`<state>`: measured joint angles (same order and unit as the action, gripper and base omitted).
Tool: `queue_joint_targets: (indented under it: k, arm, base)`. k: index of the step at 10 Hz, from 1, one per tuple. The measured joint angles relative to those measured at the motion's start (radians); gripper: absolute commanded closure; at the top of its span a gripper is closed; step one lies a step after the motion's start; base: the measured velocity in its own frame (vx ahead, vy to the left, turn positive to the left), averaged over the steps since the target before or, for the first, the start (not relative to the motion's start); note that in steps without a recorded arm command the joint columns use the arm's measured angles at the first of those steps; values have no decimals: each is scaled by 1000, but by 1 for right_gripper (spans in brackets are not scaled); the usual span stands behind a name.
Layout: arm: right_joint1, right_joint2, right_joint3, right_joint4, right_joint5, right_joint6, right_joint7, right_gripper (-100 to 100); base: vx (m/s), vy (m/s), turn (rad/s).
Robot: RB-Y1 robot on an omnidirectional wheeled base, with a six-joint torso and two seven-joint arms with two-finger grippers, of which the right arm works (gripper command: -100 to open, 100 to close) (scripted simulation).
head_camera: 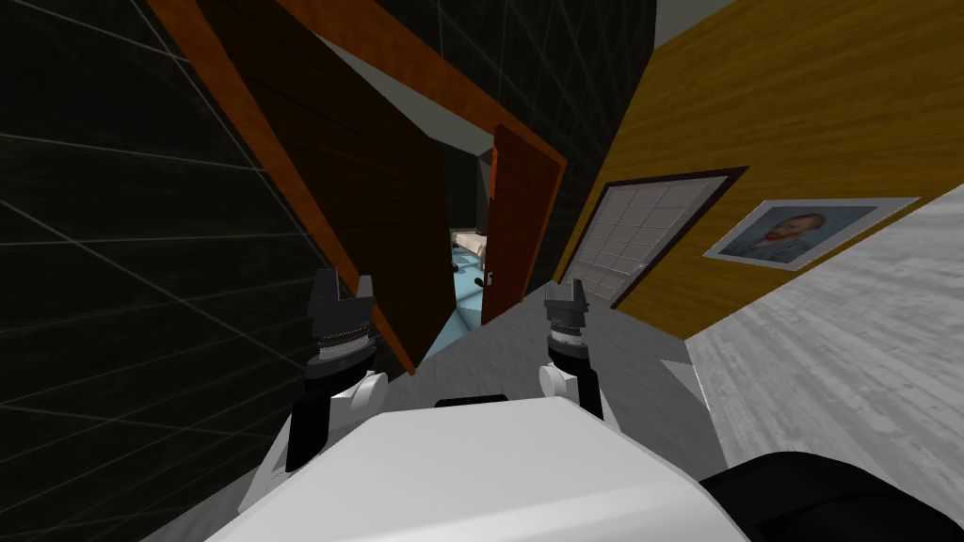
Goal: Push the door open
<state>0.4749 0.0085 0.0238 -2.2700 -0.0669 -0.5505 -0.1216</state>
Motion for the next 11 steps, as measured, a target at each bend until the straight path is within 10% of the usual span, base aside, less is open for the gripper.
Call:
queue_joint_targets:
  k: [11]
  arm:
    - [-69,-40,34,233,17,-27,11,-100]
  base:
    - [106,-52,58]
